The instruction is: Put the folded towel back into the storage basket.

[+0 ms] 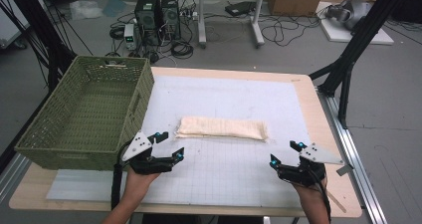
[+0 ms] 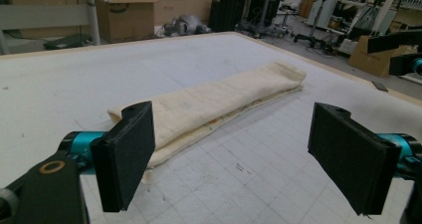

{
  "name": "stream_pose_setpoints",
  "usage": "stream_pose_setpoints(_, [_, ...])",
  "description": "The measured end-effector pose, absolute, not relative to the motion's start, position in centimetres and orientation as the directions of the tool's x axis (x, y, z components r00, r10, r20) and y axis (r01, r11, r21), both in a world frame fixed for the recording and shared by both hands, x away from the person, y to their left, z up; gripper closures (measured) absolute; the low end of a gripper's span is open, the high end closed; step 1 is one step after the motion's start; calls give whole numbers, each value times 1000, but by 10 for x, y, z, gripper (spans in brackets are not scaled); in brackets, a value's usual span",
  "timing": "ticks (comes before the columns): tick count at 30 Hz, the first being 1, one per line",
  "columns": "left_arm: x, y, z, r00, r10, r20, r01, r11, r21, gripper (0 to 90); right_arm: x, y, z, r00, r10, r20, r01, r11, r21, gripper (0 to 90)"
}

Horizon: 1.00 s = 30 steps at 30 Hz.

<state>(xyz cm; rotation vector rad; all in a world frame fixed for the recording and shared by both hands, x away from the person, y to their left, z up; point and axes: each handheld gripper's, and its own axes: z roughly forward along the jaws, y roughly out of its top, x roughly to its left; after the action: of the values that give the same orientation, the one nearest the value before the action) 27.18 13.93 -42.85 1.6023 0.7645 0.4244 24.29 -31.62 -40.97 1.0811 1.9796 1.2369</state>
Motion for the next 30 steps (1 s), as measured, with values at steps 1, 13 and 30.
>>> stream_pose_setpoints(1, [272,139,-428,710,686,-162,238,-17,971,181,244,-317,-411,-518,855,-34,343,244,907,155])
stream_pose_setpoints(13, [281,143,-428,692,699,-179,255,-6,967,166,264,-324,-411,-544,839,-9,354,239,904,155])
stream_pose_setpoints(30, [287,145,-422,688,699,-194,276,-6,961,169,263,-320,-409,-548,836,-2,354,234,906,156])
